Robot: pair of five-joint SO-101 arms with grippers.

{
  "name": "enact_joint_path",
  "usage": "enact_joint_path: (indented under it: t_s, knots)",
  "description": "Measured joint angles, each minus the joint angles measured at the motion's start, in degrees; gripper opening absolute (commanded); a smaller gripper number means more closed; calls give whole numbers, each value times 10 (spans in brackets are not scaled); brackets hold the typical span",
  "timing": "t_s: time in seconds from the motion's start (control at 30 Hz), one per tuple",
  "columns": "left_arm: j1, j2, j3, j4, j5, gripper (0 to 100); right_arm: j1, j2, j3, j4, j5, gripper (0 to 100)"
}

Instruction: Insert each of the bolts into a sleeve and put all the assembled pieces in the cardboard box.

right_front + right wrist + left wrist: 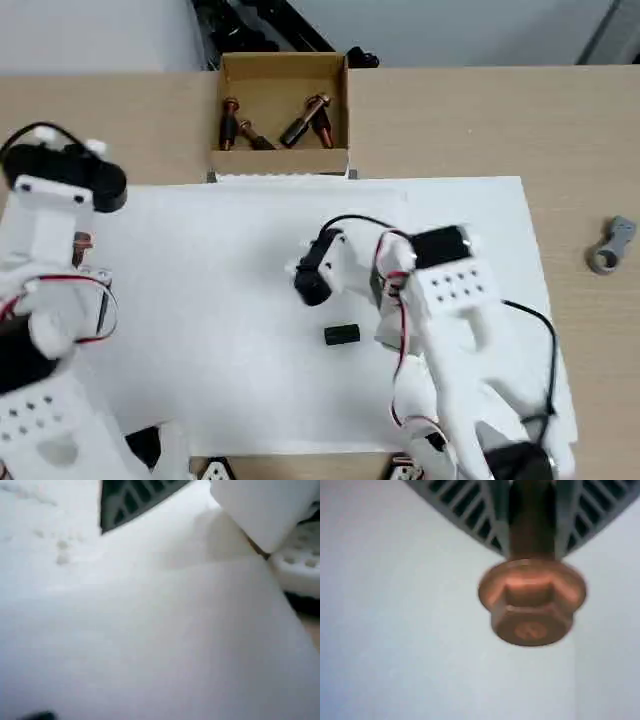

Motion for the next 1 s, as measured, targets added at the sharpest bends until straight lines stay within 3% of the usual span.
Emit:
enact_joint_path:
  t_s: [0.33, 0.6, 1.0]
  knots:
    - [0, -105, 85, 0, 64, 5, -125, 40, -30, -8, 6, 229]
    - [-25, -124, 97, 0, 76, 5, -132, 69, -31, -52, 30, 229]
    - [-40, -124, 97, 0, 76, 5, -132, 245, -35, -151, 30, 229]
